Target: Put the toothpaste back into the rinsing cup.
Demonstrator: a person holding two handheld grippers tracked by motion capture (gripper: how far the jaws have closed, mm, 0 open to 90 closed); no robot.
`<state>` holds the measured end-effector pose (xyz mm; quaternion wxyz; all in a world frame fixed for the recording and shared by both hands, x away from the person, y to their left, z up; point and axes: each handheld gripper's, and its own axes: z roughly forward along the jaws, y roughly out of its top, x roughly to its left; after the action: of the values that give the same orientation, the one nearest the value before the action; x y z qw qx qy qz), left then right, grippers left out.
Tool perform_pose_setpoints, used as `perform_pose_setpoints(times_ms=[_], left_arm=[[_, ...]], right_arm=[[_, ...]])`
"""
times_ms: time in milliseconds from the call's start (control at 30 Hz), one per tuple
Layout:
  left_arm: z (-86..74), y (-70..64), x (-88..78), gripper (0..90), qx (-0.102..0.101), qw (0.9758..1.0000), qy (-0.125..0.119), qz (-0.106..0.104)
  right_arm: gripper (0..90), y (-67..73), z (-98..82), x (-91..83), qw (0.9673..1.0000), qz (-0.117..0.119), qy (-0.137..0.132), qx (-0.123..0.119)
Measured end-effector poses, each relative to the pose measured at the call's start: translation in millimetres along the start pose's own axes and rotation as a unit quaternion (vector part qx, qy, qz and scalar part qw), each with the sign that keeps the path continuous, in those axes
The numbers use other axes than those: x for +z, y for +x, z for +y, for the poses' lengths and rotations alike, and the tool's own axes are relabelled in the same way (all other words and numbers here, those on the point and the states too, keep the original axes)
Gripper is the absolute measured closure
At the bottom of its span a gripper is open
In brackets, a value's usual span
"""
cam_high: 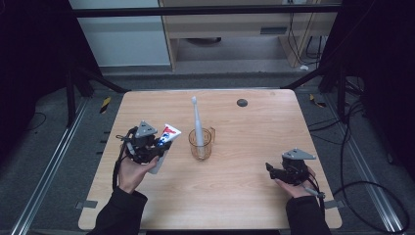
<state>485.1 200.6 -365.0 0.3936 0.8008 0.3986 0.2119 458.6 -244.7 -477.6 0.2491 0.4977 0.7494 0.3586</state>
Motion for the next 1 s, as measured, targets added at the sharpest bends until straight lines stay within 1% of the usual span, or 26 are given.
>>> perform_pose_setpoints(times_ms=[200, 333, 567, 633, 700, 800, 900, 1000], left_arm=[[11.2, -3.1, 5.0, 68.9, -0.004, 0.9994, -0.033, 0.007], [16.7, -4.6, 8.3, 68.9, -0.006, 0.9988, -0.048, 0.004], [24.4, -9.3, 14.8, 68.9, -0.004, 0.9972, -0.074, -0.002], [26.7, -11.8, 17.1, 68.9, -0.006, 0.9961, -0.088, -0.005], [29.7, -14.5, 19.3, 68.9, -0.005, 0.9952, -0.097, -0.009], [34.3, -19.3, 23.5, 68.9, -0.003, 0.9933, -0.115, -0.012], [39.9, -23.4, 28.4, 68.9, -0.001, 0.9921, -0.125, -0.018], [43.7, -26.4, 34.5, 68.9, -0.002, 0.9902, -0.138, -0.024]], right_arm=[[29.4, 0.3, -0.3, 0.6, 1.0, 0.001, 0.001, 0.001], [29.4, -0.3, -0.2, 0.8, 1.0, 0.001, 0.0, 0.001], [29.5, -0.1, -0.4, 1.9, 1.0, 0.001, 0.001, 0.0], [29.4, 0.0, -0.4, 2.1, 1.0, 0.002, 0.001, 0.001], [29.5, -0.3, -0.5, 2.4, 1.0, 0.001, 0.001, 0.0], [29.5, -0.3, -0.5, 2.4, 1.0, 0.002, 0.001, 0.0], [29.5, -0.6, -0.6, 2.4, 1.0, 0.002, 0.0, 0.001], [29.4, -1.0, -0.9, 2.5, 1.0, 0.002, 0.001, 0.001]])
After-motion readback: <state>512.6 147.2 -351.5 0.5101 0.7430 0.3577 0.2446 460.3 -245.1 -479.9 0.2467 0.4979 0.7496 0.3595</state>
